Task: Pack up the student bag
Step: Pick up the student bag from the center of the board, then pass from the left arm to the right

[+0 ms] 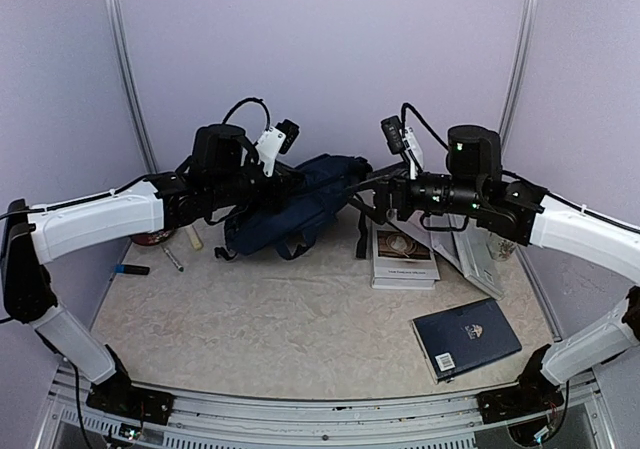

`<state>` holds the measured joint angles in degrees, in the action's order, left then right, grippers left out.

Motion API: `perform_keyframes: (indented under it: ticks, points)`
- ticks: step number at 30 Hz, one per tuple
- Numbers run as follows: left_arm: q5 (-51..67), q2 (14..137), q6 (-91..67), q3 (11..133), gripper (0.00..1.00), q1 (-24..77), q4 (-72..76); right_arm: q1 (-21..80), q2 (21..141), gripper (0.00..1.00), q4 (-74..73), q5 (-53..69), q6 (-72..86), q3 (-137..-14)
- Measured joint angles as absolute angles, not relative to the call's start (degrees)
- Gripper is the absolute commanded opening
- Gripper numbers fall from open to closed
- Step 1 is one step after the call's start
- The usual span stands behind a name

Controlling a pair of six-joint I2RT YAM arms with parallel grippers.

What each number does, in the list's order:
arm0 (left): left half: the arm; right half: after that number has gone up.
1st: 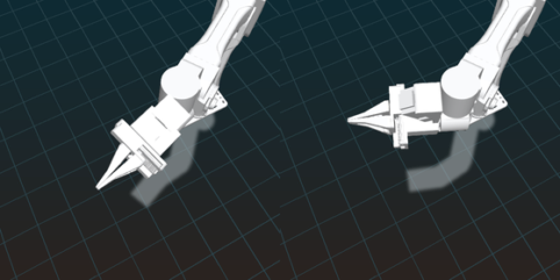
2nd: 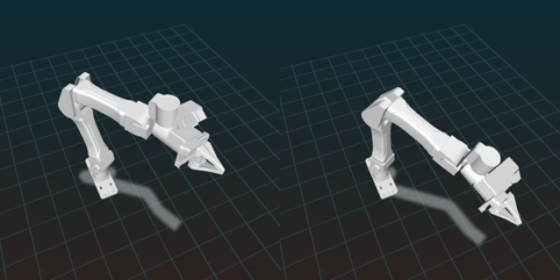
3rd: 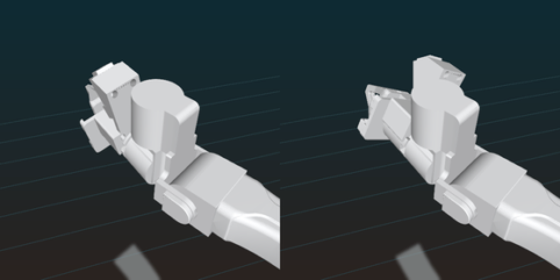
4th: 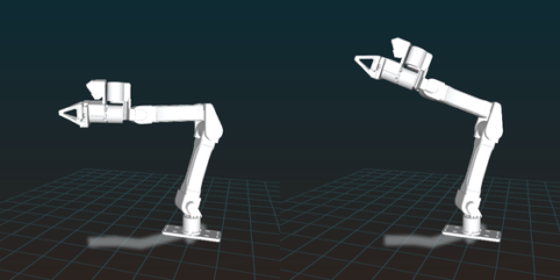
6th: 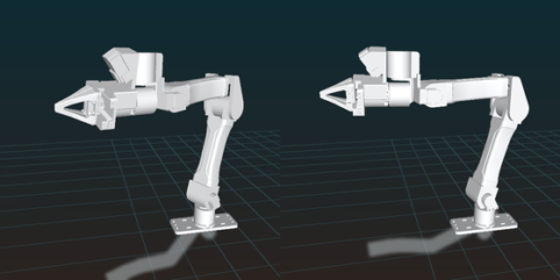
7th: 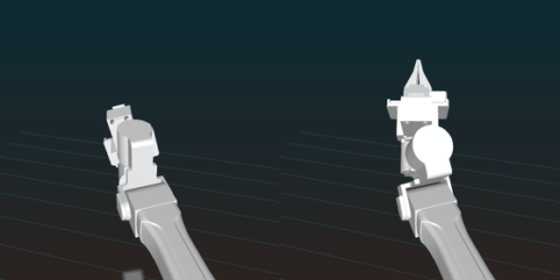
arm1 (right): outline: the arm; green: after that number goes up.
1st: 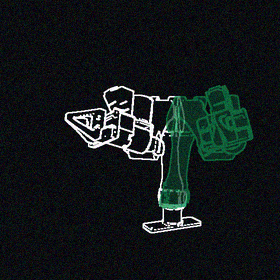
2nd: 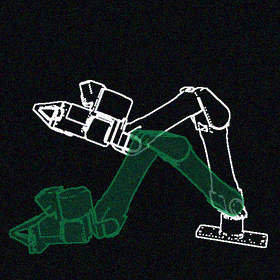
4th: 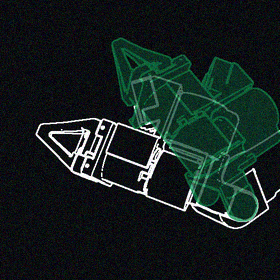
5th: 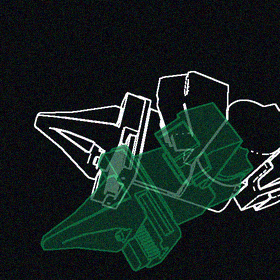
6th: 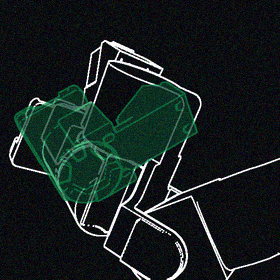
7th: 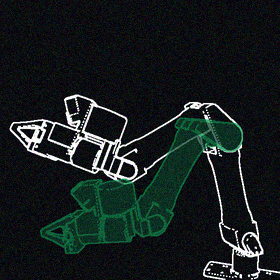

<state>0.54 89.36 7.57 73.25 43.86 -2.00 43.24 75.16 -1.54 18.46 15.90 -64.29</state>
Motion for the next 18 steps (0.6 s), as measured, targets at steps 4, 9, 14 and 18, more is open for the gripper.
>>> perform_keyframes:
  ticks: [4, 9, 14, 18]
  points:
    - [-1.28, 88.75, 1.54, 75.26, 0.0, 43.81, 0.45, 49.84, 75.09, 1.0, -3.31, 15.49, 14.35, -68.64]
    - [-5.45, 86.04, -4.4, 76.29, 0.0, 43.81, 3.97, 52.97, 75.29, 1.0, -3.46, 8.86, 16.69, -70.57]
    - [-8.03, 81.17, -9.52, 73.08, 0.0, 43.99, 9.96, 53.01, 80.82, 1.0, -2.0, 6.81, 21.04, -71.22]
    - [-9.72, 79.53, -11.44, 70.74, 0.0, 45.28, 15.42, 53.58, 87.74, 1.0, 1.15, 13.5, 22.44, -73.73]
